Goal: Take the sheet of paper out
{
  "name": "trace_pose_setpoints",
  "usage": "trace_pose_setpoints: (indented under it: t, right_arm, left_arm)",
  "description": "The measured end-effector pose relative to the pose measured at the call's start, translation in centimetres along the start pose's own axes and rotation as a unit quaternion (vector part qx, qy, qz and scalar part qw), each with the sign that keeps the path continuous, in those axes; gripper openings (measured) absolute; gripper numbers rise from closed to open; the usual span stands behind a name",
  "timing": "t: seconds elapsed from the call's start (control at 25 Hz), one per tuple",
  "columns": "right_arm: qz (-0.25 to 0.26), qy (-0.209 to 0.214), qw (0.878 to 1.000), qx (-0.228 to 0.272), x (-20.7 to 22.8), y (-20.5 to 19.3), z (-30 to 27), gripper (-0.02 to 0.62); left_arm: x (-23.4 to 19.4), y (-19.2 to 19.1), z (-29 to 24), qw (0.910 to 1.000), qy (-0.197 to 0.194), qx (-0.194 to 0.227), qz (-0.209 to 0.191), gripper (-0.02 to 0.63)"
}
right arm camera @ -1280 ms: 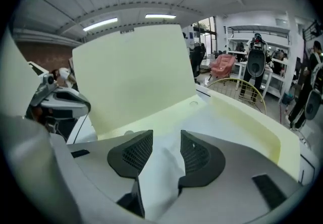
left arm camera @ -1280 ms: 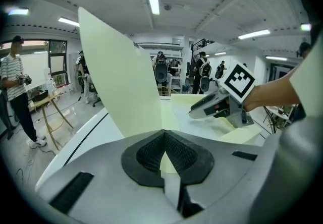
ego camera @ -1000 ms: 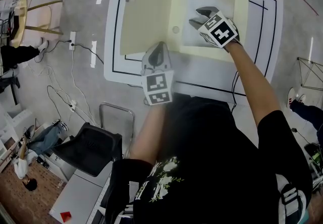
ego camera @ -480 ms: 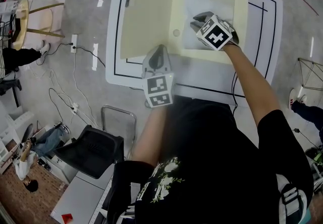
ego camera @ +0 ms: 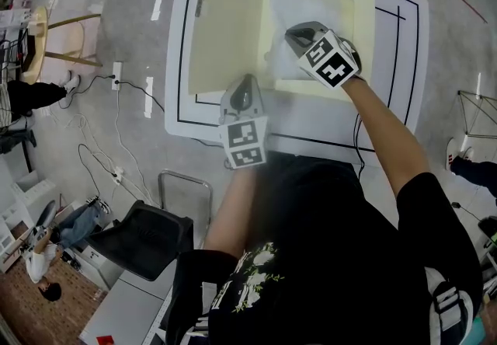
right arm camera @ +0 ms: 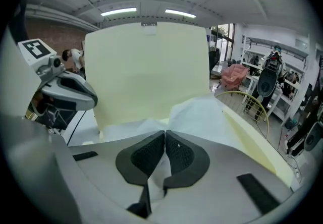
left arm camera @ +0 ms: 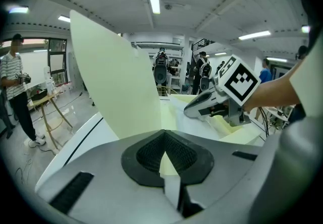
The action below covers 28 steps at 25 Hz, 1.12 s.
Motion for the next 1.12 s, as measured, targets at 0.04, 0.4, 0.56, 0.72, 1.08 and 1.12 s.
trace_pose_setpoints:
  t: [0.04, 0.4, 0.56, 0.72, 1.08, 1.12]
  right_arm:
    - [0.002, -0.002, 1.0, 0.012, -0.1, 0.7, 0.4, 0.009]
    - [0.019, -0.02, 0.993, 0.117, -1.4, 6.5, 5.6, 0.009]
    - [0.009, -0.047, 0.986, 0.161, -0.9, 7.9, 9.2, 0.009]
    - [0.006, -0.081, 0.978, 0.194, -0.3, 8.5, 13.1, 0.009]
    - [-0.019, -0.186, 0.961, 0.206, 3.1, 4.8, 21.8, 0.009]
    - [-0.025, -0.195, 0.96, 0.2, 3.6, 3.9, 22.6, 0.009]
  left_arm:
    - [0.0, 0.0, 0.0, 1.0, 0.0, 0.001, -0.001, 0.0]
    - [0.9, 1.5, 0.6, 0.9997, -0.008, 0.022, -0.001, 0.0]
    - [2.4, 2.7, 0.6, 0.9989, -0.025, 0.04, 0.005, 0.0]
    - [4.2, 3.7, 0.7, 0.9975, -0.046, 0.052, -0.014, 0.0]
    - [9.2, 4.5, -1.1, 0.9901, -0.116, 0.053, -0.06, 0.0]
    - [9.8, 4.6, -1.3, 0.989, -0.123, 0.052, -0.064, 0.0]
Point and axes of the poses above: the fingertips, and each gripper's own axes: z backward along the fingers, x to its right, y out of its top, the point moved 8 cm from there along z, backward along the fingers, and after that the axes turned 4 degrees about x, right-handed, at the moved point
